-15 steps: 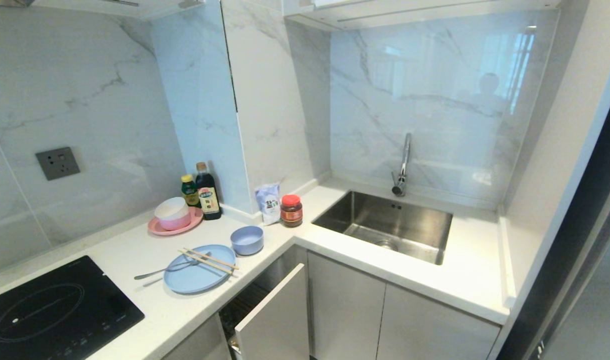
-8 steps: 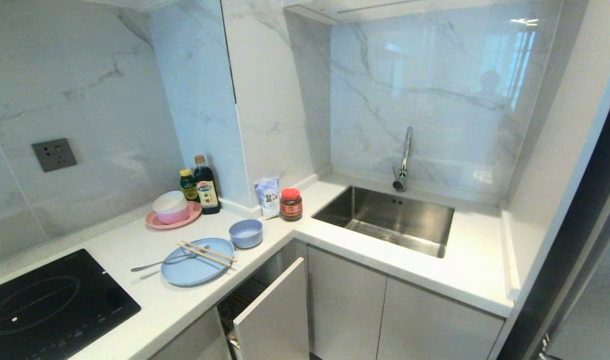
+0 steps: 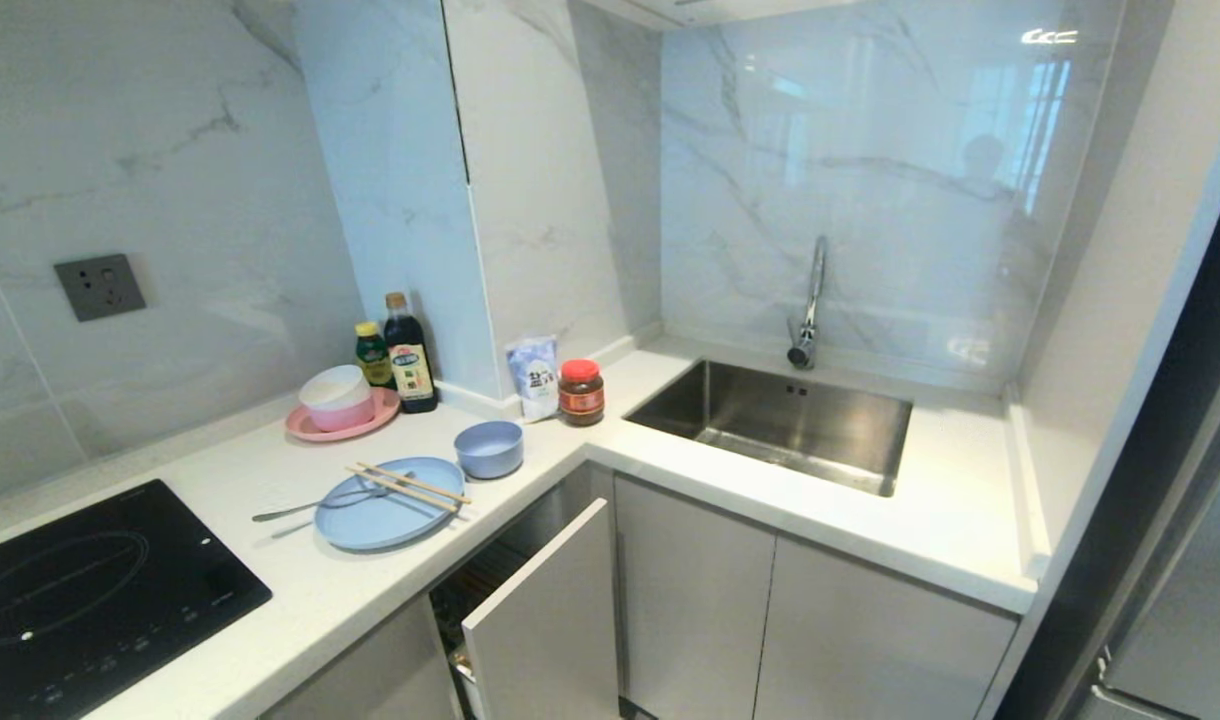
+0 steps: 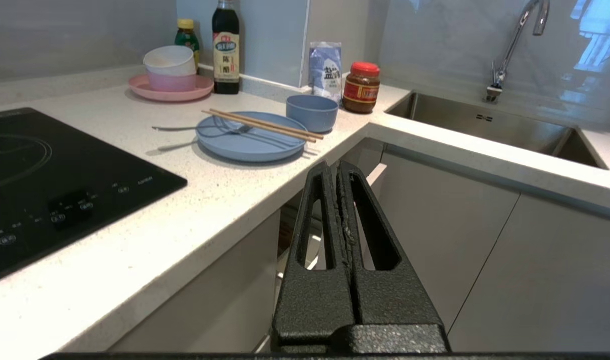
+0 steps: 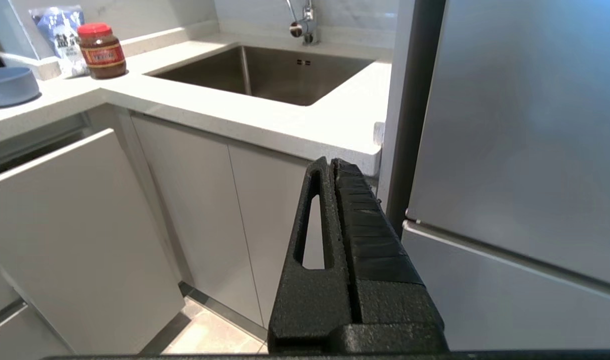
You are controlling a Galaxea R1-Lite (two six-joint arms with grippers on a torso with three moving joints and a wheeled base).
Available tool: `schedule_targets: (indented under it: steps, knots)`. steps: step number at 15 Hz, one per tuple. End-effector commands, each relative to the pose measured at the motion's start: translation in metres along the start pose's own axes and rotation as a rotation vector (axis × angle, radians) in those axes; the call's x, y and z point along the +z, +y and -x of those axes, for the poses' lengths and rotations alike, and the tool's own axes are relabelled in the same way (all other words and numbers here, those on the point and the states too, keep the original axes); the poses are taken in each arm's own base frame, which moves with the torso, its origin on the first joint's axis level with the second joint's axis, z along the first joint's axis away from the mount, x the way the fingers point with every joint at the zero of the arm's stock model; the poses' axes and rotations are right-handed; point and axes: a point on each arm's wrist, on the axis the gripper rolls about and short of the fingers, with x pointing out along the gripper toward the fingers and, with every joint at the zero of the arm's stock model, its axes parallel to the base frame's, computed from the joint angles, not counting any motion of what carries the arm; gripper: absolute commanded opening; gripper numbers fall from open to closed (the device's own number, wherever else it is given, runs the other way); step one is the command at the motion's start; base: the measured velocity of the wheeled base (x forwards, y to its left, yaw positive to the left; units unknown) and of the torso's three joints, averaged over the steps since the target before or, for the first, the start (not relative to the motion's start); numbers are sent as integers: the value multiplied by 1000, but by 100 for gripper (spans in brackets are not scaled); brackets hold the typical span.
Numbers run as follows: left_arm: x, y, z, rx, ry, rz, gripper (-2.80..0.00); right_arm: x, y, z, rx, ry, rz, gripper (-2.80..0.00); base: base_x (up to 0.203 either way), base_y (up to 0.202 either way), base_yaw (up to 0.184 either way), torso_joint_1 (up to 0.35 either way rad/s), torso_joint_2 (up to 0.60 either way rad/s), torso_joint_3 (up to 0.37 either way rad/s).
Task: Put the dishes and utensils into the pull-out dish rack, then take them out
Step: Open the cupboard
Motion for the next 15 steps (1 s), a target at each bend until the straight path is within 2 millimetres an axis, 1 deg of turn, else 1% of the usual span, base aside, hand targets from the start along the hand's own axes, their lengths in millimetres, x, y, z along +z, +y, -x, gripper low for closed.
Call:
schedule_targets:
  steps: [1,7,15]
  knots:
    - [-7,1,-2,3,25,0,-280,0,0,0,0,-1,0,-280,0,0,0,-167,343,178]
    - [-7,1,-2,3,25,0,-280,0,0,0,0,-1,0,-280,0,0,0,-184,370,187]
    - [-7,1,-2,3,25,0,-280,0,0,0,0,-1,0,-280,0,0,0,-266,535,265]
